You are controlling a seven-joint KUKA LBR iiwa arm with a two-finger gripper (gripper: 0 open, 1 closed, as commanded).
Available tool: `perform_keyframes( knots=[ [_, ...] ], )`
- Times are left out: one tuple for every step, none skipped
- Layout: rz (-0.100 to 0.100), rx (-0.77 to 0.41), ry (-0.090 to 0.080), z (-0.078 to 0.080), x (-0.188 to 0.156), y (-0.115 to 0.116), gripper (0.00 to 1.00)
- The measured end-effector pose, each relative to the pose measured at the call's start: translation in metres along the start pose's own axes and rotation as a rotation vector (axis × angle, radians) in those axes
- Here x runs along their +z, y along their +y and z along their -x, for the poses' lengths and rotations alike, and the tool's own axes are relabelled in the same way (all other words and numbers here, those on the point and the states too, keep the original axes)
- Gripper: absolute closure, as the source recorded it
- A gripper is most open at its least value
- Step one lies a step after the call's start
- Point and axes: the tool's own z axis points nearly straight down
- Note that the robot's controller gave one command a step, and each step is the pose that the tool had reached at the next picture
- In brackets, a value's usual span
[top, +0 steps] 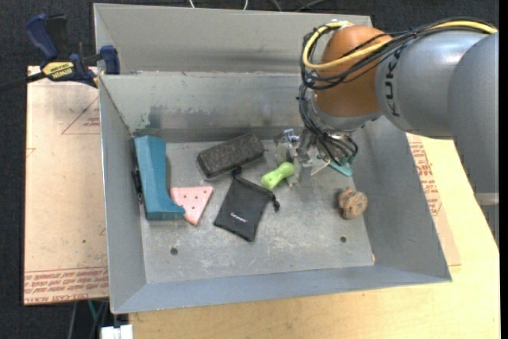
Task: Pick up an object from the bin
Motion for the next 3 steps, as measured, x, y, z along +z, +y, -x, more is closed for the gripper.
perform_keyframes(
  knots=[
    [0.000,0.000,-0.001,0.000,-0.004,0.000,1.00],
    [0.003,-0.001,0.006,-0.001,-0.044,0.001,1.00],
    [0.000,0.000,-0.001,0.002,-0.088,0.001,1.00]
  ],
)
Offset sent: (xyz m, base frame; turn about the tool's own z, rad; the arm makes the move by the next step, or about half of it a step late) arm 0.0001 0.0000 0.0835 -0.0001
